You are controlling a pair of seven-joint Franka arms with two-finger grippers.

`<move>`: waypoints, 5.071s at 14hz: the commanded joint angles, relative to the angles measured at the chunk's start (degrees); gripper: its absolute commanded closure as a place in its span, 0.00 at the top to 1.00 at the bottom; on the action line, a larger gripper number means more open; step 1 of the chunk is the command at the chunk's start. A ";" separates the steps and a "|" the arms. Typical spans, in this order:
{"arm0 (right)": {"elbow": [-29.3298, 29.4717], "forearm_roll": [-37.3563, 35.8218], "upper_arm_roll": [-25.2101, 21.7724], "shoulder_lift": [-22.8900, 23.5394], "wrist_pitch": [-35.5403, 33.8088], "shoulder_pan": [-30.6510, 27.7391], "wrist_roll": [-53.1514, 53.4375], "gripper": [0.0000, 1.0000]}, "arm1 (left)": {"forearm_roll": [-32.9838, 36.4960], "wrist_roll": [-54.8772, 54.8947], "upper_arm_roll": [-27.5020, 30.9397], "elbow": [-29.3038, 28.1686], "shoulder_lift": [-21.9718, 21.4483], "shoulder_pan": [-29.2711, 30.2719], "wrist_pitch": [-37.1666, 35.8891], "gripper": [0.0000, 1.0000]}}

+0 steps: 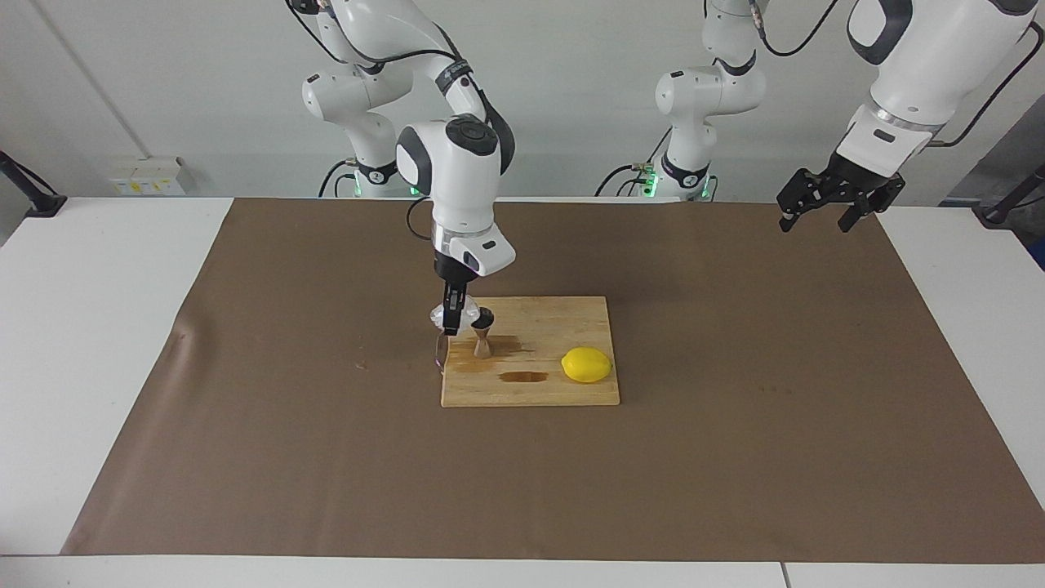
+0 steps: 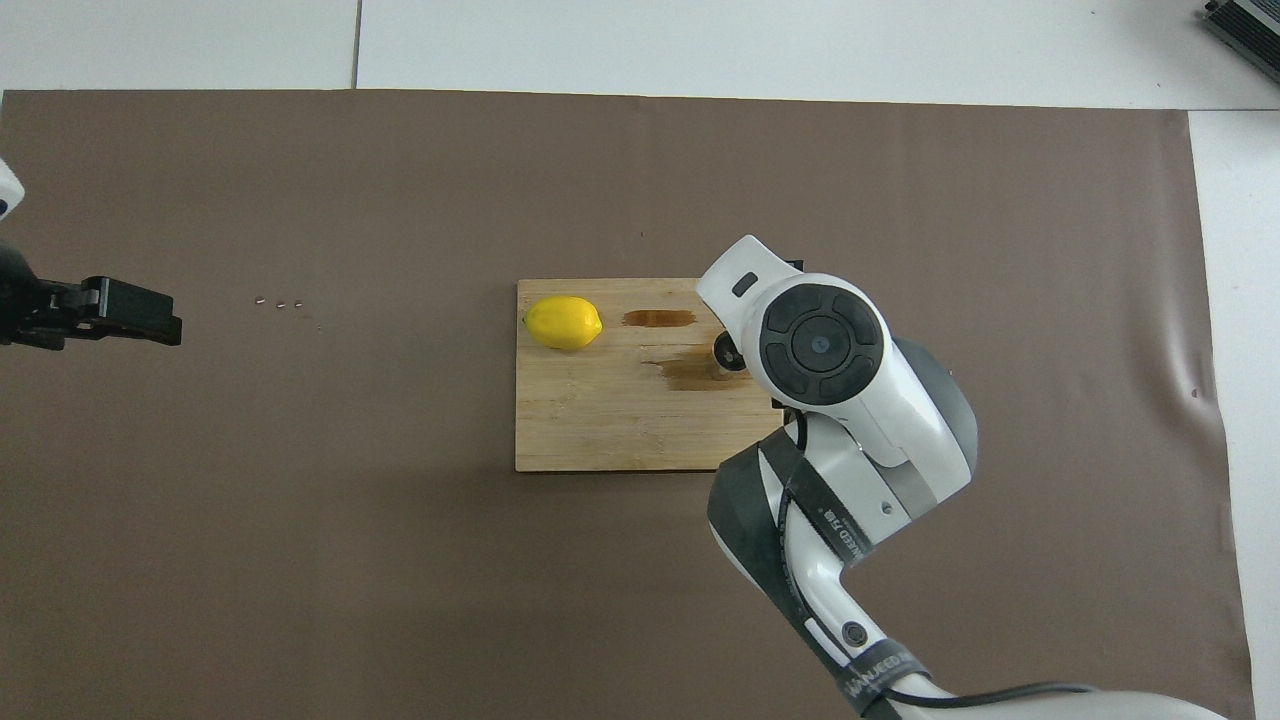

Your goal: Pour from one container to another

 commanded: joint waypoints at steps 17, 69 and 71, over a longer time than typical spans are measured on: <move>-3.25 25.78 0.65 -5.38 0.79 -15.69 -19.95 0.30 | 1.11 0.30 0.00 -1.56 -1.55 0.19 -0.36 1.00; 6.74 15.42 0.31 -13.30 -31.54 -28.63 50.17 1.00 | 1.11 0.30 0.00 -1.56 -1.55 0.19 -0.36 1.00; 10.60 13.58 0.13 -13.12 -34.09 -29.76 50.00 1.00 | 1.11 0.30 0.00 -1.56 -1.55 0.19 -0.36 1.00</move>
